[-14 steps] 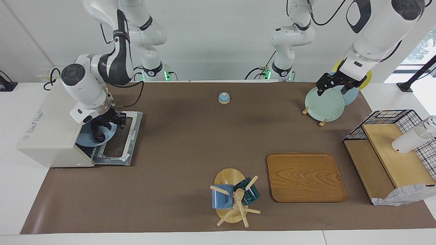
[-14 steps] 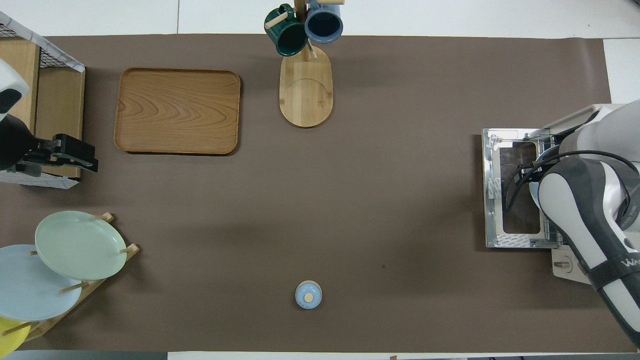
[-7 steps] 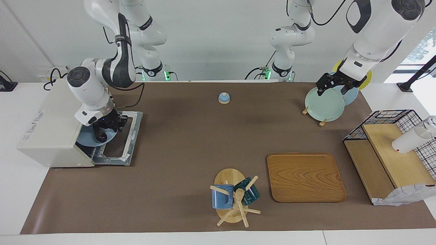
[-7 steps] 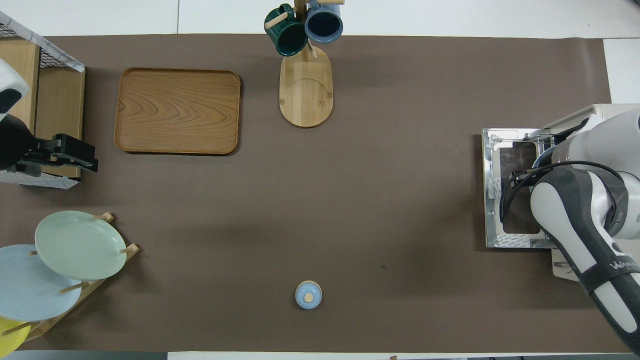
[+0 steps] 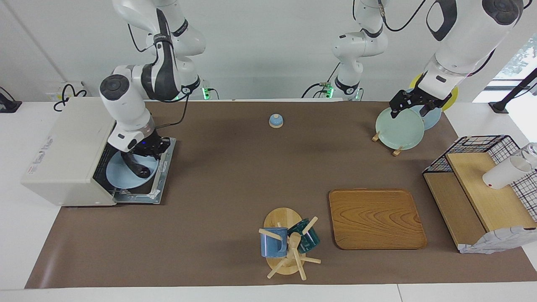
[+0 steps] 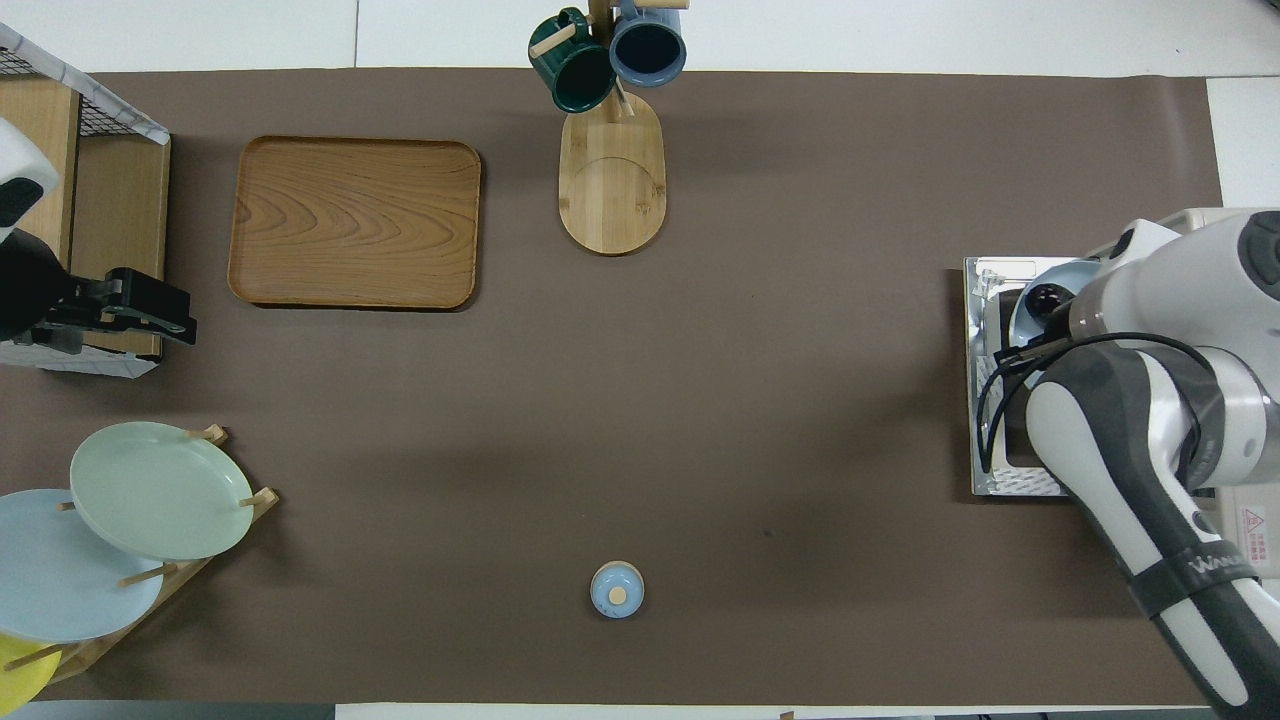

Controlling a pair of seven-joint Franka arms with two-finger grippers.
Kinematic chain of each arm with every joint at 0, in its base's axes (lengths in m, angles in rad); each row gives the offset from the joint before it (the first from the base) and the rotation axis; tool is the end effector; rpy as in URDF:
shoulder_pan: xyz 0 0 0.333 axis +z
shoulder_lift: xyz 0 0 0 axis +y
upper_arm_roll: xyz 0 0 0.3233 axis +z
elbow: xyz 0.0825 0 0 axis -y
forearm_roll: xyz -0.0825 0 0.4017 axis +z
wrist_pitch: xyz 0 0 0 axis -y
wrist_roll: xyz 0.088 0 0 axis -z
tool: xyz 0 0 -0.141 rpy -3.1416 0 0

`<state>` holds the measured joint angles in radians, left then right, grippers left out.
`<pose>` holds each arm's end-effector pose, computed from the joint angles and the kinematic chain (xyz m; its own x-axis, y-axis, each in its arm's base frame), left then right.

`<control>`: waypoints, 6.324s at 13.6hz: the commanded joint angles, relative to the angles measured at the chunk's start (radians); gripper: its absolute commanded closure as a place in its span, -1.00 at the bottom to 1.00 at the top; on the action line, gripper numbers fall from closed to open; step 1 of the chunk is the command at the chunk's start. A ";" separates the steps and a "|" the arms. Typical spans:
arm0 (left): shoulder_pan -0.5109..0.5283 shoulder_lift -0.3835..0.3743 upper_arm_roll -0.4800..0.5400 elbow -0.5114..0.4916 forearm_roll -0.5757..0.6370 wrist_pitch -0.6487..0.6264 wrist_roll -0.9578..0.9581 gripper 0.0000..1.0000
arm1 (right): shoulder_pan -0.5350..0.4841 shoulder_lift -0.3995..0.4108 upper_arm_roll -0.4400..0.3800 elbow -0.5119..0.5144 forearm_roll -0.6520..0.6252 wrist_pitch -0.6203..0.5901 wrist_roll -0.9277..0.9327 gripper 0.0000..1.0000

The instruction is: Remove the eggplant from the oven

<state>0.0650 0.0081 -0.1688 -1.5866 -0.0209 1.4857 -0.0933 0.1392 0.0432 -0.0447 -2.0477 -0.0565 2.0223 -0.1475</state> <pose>0.5575 -0.0608 0.5789 0.9938 -0.0118 -0.1102 -0.0105 -0.9999 0.0120 0.5621 0.0484 0.3778 0.9618 0.2629 -0.0759 0.2664 -0.9630 0.0402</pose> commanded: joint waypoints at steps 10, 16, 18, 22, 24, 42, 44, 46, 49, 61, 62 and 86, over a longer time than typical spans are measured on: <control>0.009 -0.017 -0.003 -0.013 0.010 0.013 -0.005 -1.00 | 0.626 0.497 0.011 0.682 -0.134 -0.283 0.831 1.00; 0.010 -0.016 -0.001 -0.012 0.010 0.059 -0.006 -1.00 | 0.714 0.615 0.046 0.681 -0.063 -0.079 1.006 1.00; 0.010 -0.016 0.000 -0.009 0.009 0.061 -0.006 -1.00 | 0.700 0.619 0.046 0.681 0.006 -0.059 1.042 1.00; 0.010 -0.016 0.000 -0.009 0.009 0.073 -0.025 -1.00 | 0.694 0.591 0.046 0.684 0.004 -0.080 1.031 0.08; 0.009 -0.016 -0.001 -0.012 0.001 0.096 -0.031 -1.00 | 0.640 0.543 0.046 0.681 0.011 -0.135 0.967 0.05; -0.623 0.352 -0.005 -0.263 -0.048 0.774 -0.600 -1.00 | 0.004 0.152 0.037 -0.086 -0.008 0.194 0.198 1.00; -0.623 0.368 -0.005 -0.262 -0.045 0.785 -0.592 -1.00 | -0.026 0.152 0.039 -0.107 -0.057 0.219 0.171 1.00; -0.623 0.378 -0.005 -0.263 -0.045 0.786 -0.591 -1.00 | -0.026 0.152 0.039 -0.108 -0.112 0.217 0.169 1.00; -0.625 0.380 -0.005 -0.273 -0.045 0.800 -0.591 -0.74 | -0.027 0.152 0.039 -0.108 -0.164 0.217 0.169 1.00; -0.625 0.378 -0.005 -0.286 -0.040 0.808 -0.586 1.00 | -0.093 0.090 0.037 0.014 -0.309 0.055 -0.049 1.00; -0.620 0.375 -0.005 -0.283 -0.039 0.803 -0.583 1.00 | -0.121 0.081 0.037 0.023 -0.309 0.046 -0.073 1.00; -0.063 0.672 0.008 0.247 0.102 0.585 0.073 0.15 | -0.224 -0.005 0.034 0.366 0.026 -0.416 -0.080 -1.00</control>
<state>-0.0071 0.7228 -0.1571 -1.2679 0.0589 2.0368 -0.0356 -0.0849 0.0175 -0.0128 -1.7095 -0.0492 1.6301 -0.2530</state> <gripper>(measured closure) 0.617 0.119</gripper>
